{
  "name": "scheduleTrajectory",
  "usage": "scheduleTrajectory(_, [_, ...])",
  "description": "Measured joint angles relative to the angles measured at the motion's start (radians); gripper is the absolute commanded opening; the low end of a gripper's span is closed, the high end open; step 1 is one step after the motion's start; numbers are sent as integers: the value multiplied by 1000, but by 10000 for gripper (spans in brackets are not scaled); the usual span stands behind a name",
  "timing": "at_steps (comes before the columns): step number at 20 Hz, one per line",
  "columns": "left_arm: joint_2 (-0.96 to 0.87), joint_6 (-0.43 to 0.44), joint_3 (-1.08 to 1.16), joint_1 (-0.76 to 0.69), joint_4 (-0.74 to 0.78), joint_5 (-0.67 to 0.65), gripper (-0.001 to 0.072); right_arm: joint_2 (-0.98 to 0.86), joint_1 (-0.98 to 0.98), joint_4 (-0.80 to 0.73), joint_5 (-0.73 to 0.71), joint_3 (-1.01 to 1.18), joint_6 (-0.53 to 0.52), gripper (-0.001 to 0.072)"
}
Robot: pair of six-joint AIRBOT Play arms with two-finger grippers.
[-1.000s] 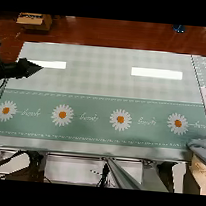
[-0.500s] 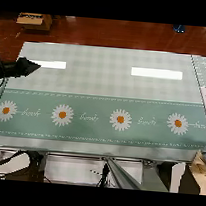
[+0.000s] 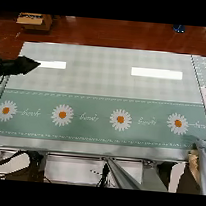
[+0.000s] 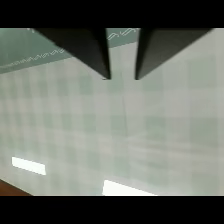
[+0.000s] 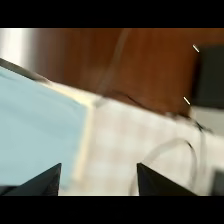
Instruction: Fold the shirts.
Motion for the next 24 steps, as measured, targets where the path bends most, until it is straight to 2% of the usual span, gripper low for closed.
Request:
scheduleTrajectory(1, [0, 23, 22, -3, -24, -18, 551, -5, 20, 99, -48, 9, -24, 533])
scheduleTrajectory(4, [1, 68, 107, -45, -76, -45, 539, -40, 141, 461, -177, 48, -84, 532])
scheduleTrajectory(5, [2, 64, 146, -74, -67, -50, 470, -60, 203, 583, -218, 60, -88, 533])
scheduleTrajectory(6, [3, 34, 188, -109, -23, -56, 460, -87, 283, 701, -261, 72, -88, 533])
scheduleTrajectory(8, [9, -111, 286, -209, 164, -58, 464, -150, 463, 841, -338, 91, -72, 533])
scheduleTrajectory(9, [10, -203, 330, -266, 297, -55, 541, -191, 564, 867, -367, 98, -58, 535])
scheduleTrajectory(10, [11, -296, 371, -329, 442, -53, 665, -230, 656, 867, -383, 103, -50, 572])
scheduleTrajectory(11, [12, -375, 402, -391, 571, -50, 673, -275, 751, 848, -391, 107, -36, 602])
scheduleTrajectory(13, [6, -487, 437, -500, 754, -65, 673, -356, 906, 792, -377, 113, -23, 603])
scheduleTrajectory(16, [-11, -605, 462, -640, 908, -142, 673, -443, 1068, 755, -349, 116, -12, 603])
scheduleTrajectory(19, [-26, -684, 470, -749, 1033, -196, 658, -481, 1164, 745, -347, 117, -9, 602])
scheduleTrajectory(24, [-39, -734, 475, -830, 1111, -230, 658, -499, 1213, 737, -353, 117, -5, 598])
